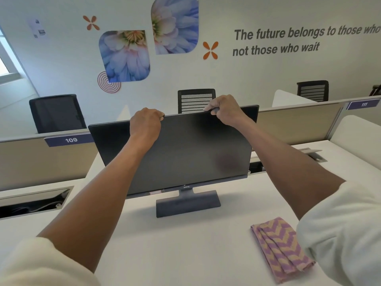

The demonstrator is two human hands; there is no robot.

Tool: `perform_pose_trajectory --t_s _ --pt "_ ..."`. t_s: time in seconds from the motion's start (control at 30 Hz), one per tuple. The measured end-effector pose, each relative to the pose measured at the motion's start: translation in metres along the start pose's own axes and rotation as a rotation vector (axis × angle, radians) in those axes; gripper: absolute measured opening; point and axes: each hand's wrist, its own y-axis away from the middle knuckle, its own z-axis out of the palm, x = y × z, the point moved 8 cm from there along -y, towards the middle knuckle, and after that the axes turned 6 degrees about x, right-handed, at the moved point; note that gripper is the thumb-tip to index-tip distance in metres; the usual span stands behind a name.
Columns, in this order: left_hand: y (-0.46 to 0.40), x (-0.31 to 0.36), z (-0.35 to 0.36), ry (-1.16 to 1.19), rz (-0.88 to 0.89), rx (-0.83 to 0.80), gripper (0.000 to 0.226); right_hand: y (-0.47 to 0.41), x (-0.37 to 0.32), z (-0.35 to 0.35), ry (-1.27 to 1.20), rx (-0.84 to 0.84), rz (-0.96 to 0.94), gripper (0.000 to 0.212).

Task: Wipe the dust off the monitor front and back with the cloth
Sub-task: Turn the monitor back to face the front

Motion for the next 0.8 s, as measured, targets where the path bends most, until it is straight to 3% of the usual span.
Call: perform_pose_trajectory --t_s 0.47,0.57,0.63,0.8 --pt "0.006 -0.004 0.009 0.030 0.000 -0.024 0.039 0.002 0.010 0.000 -0.044 -0.003 0.049 0.035" --pt "0.015 0.002 0.009 0.008 0.057 -0.018 0.024 0.009 0.008 -0.002 -0.052 -0.023 0.042 0.032" --pt "0.023 0.006 0.005 0.024 0.080 0.012 0.016 0.020 0.006 -0.008 -0.064 0.039 0.024 0.034" --pt "0.062 0.032 -0.003 0.207 0.098 0.184 0.036 0.072 0.017 -0.033 -0.039 0.347 -0.045 0.029"
